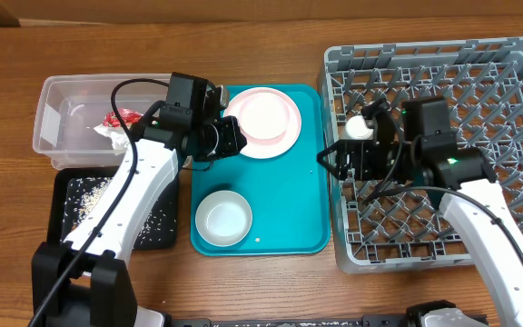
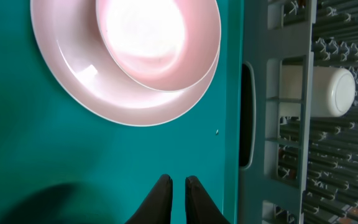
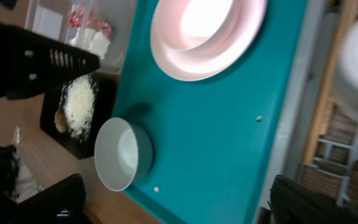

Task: Sort waste into correct bins and load items into the dishwasher
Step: 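Move the right gripper to the white bowl on the teal tray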

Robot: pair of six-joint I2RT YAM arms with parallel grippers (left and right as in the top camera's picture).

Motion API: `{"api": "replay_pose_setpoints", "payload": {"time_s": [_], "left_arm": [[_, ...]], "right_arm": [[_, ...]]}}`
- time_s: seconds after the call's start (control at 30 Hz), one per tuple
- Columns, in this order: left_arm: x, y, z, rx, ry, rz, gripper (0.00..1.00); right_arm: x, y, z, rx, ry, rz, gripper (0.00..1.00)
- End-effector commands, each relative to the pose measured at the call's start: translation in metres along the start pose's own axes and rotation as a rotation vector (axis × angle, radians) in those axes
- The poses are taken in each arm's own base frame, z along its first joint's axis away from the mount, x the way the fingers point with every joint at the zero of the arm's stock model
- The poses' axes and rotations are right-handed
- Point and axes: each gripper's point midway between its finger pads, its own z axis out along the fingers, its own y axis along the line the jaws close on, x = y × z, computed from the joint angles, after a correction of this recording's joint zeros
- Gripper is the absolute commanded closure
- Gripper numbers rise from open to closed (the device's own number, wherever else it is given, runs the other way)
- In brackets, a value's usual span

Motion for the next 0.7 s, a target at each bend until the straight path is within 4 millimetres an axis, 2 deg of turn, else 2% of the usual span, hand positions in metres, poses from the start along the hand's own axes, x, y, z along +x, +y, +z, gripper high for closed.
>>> {"api": "replay_pose_setpoints", "payload": {"time_s": [0.0, 0.1, 0.13, 0.2, 0.23, 0.27, 0.3, 0.4, 0.6, 0.67], "left_arm": [[-0.020, -0.006, -0.037, 0.000, -0.122, 0.057, 0.89], [-0.035, 0.002, -0.072, -0.011, -0.226, 0.039, 0.86], [-0.040, 0.005, -0.085, -0.012, -0.259, 0.030, 0.83], [-0.047, 0.013, -0.110, -0.020, -0.325, 0.007, 0.71], [-0.048, 0.018, -0.120, -0.026, -0.347, -0.004, 0.49], [-0.049, 0.023, -0.129, -0.034, -0.364, -0.019, 0.15], [-0.047, 0.026, -0.133, -0.041, -0.369, -0.031, 0.00], [-0.037, 0.041, -0.144, -0.074, -0.354, -0.086, 0.00], [-0.039, 0.099, -0.169, -0.312, -0.419, -0.146, 0.00], [-0.038, 0.105, -0.172, -0.321, -0.423, -0.178, 0.00]], "right_arm": [[0.009, 0.033, 0.005, -0.085, 0.027, -0.104, 0.06], [0.020, 0.060, 0.016, -0.132, 0.060, -0.181, 0.11], [0.023, 0.069, 0.020, -0.145, 0.067, -0.212, 0.17], [0.031, 0.085, 0.031, -0.138, 0.077, -0.252, 0.23], [0.034, 0.091, 0.036, -0.123, 0.077, -0.262, 0.23], [0.038, 0.096, 0.044, -0.100, 0.077, -0.276, 0.24], [0.041, 0.102, 0.049, -0.084, 0.076, -0.295, 0.25], [0.056, 0.119, 0.068, -0.032, 0.071, -0.371, 0.33], [0.084, 0.142, 0.108, 0.095, 0.032, -0.535, 0.38], [0.094, 0.145, 0.122, 0.123, 0.036, -0.571, 0.36]]}}
